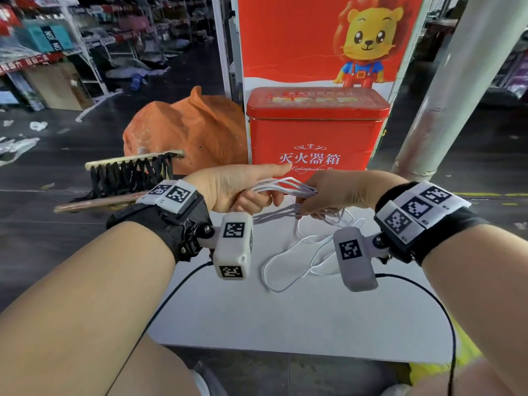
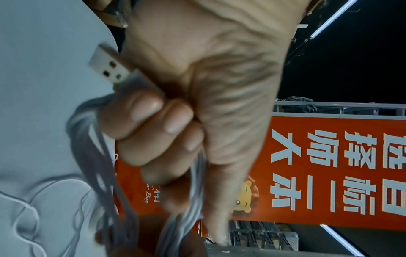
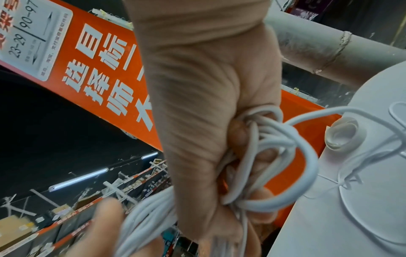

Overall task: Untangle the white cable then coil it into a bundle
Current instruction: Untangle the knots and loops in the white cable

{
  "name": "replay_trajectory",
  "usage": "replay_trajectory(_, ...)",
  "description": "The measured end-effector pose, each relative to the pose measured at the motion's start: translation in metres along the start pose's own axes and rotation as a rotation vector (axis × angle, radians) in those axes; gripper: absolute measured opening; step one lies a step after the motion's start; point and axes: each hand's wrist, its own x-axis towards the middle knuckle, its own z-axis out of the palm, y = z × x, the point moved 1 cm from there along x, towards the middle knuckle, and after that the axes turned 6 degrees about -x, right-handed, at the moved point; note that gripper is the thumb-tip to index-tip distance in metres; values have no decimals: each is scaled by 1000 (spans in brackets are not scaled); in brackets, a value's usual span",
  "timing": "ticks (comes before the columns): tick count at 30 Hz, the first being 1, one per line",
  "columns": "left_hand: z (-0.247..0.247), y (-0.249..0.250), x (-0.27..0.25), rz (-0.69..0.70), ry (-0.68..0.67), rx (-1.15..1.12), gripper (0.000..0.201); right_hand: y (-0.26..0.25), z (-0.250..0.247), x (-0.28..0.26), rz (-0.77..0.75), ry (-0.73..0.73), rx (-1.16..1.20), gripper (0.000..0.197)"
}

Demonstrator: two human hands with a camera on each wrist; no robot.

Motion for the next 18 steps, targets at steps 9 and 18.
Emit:
replay_trajectory(9,-14,1,13,379,289,-213,40,19,-10,18,56,479,523,22)
replay_trajectory(18,-39,3,9,468,525,-263,39,26,-21,13,121,444,526,35)
